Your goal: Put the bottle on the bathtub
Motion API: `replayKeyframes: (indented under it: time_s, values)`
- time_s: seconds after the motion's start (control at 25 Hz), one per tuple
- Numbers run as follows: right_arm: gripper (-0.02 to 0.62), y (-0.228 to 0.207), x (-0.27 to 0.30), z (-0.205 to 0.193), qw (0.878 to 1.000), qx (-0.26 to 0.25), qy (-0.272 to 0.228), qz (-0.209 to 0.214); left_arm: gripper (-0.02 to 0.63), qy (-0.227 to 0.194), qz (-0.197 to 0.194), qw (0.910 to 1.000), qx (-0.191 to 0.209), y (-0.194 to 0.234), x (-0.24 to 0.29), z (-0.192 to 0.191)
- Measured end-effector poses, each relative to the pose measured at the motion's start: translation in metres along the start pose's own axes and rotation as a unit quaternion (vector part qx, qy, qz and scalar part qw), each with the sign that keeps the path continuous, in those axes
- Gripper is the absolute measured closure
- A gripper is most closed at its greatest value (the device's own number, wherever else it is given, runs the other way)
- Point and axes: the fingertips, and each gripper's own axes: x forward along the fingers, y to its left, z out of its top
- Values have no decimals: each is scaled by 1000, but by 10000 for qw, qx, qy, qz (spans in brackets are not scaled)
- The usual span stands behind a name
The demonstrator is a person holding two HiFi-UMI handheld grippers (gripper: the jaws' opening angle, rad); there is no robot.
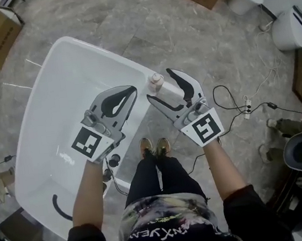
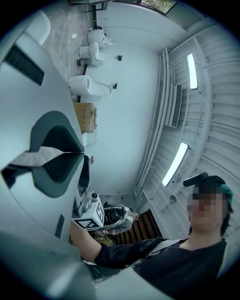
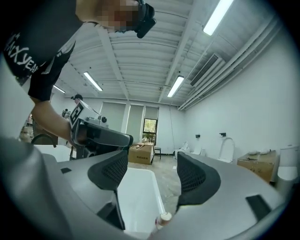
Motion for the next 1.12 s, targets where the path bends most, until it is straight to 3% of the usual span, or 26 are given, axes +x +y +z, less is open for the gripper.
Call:
replayKeyframes:
  time_s: [0.44, 0.72, 0.84, 1.12]
  values:
    - [279, 35, -42, 133, 9999, -43, -162, -31, 585, -198, -60, 9998, 46, -51, -34, 112]
    - [279, 59, -64, 170, 9999, -123, -81, 52, 586, -167, -151, 9996, 148, -74, -58, 144]
    - [279, 63, -72, 173, 9998, -178, -37, 51, 586, -61, -111, 9993, 346, -76, -65, 148]
    - [284, 68, -78, 187, 9997, -227, 3, 33, 586, -102, -54, 9993, 344, -75, -76, 159]
